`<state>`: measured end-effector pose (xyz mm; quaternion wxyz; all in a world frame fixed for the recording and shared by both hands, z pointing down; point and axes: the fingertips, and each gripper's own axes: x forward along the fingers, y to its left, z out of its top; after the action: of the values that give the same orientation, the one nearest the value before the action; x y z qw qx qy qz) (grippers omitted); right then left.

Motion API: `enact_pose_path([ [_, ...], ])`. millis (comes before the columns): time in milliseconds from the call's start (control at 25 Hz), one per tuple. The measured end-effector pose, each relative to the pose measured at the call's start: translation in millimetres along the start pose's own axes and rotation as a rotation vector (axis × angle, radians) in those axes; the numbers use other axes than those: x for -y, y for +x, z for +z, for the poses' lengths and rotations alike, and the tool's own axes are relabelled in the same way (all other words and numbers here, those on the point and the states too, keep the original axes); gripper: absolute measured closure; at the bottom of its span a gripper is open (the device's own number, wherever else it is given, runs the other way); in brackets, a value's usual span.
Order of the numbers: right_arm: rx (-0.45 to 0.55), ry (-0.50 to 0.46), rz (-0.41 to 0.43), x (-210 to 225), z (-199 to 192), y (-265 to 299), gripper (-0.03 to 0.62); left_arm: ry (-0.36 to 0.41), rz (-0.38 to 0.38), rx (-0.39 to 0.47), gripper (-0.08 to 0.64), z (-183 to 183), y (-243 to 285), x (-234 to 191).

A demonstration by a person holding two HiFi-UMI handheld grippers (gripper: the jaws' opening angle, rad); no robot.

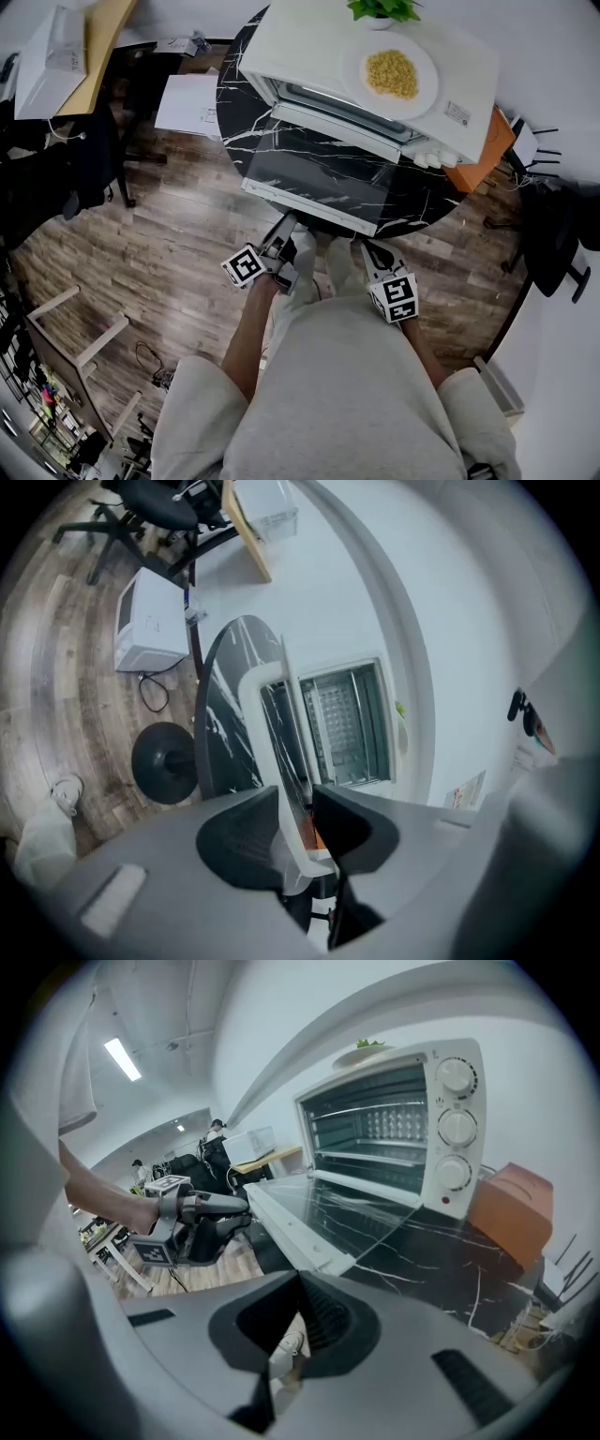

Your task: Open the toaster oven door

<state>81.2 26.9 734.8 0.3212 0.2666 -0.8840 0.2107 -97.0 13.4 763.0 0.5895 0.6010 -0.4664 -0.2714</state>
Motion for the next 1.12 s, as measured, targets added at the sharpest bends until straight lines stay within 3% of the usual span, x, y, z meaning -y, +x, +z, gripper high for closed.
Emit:
enact_pose_path([
  [520, 0.052, 0.001, -0.011, 1, 24, -4, 0.578, 0.582, 0.108, -0.099, 0.549, 14, -5, 36],
  [680, 0.075, -0.006, -0.019, 2, 34, -5, 0.578, 0.818, 0.117, -0.16, 0.549, 14, -3, 53],
  [920, 0.115, -0.007, -0.042, 5, 50, -9, 0.578, 1.087, 0.127, -0.208, 0.549, 14, 3, 81],
  [1000, 0.135, -0.008, -0.054, 8, 58, -11, 0.578, 1.155, 0.117, -0.216, 0.549, 14, 6, 92],
  [1120, 0.167, -0.014, -0.073, 14, 73, -14, 0.578, 1.197, 0.095, -0.208, 0.549, 17, 12, 107],
])
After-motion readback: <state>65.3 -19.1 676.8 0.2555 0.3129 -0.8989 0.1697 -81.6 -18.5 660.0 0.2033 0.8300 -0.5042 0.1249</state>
